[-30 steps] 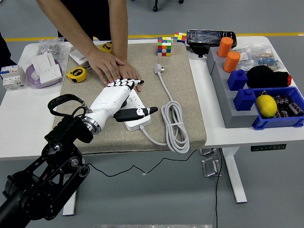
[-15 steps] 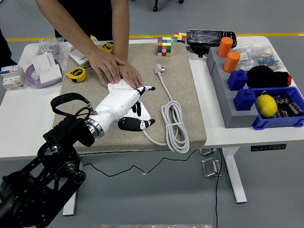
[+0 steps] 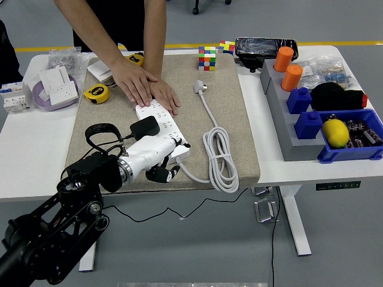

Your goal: Pick up the plug,place it near the board,insert it into the board,press the button

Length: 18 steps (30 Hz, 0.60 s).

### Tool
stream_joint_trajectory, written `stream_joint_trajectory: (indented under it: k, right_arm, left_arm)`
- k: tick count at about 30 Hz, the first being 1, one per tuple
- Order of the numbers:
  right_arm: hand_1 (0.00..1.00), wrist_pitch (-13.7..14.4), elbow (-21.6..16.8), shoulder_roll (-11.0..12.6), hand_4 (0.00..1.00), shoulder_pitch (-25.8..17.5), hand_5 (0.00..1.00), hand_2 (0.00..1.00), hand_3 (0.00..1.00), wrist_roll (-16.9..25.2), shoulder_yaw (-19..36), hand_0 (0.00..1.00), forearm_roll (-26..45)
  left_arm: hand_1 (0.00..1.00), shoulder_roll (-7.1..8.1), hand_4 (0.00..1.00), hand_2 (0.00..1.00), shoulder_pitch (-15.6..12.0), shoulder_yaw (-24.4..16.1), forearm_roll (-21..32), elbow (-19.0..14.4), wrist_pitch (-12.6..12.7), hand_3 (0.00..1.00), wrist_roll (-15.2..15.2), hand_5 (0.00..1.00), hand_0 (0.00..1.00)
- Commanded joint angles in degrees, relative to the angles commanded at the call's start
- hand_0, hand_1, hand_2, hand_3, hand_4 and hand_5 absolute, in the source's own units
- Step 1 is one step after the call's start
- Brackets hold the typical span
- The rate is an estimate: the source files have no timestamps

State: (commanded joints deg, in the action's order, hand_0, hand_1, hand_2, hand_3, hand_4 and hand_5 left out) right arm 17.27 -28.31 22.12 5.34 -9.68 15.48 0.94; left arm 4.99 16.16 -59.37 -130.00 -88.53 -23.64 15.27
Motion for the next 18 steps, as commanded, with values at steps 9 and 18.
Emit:
stream_joint_trajectory:
  k: [9,18]
  right_arm:
    - [0.893,-0.1,0.0,0.0,0.998,0.2,0.998,0.822,0.829,0.0,0.1,0.998,0.1]
    - [0.892,-0.1,0.0,0.0,0.998,0.3,0.998,0.821,0.828,0.1,0.2,0.998,0.0]
  left_arm:
    - [0.057,-1.26,0.553,0.146,1.3,-2.0,0.0,6.4,2.4,0.890,-1.2,0.002,0.186]
    - [0.057,-1.75,0.561,0.146,2.1,-3.2,0.0,9.9,3.5,0.888,-2.2,0.002,0.186]
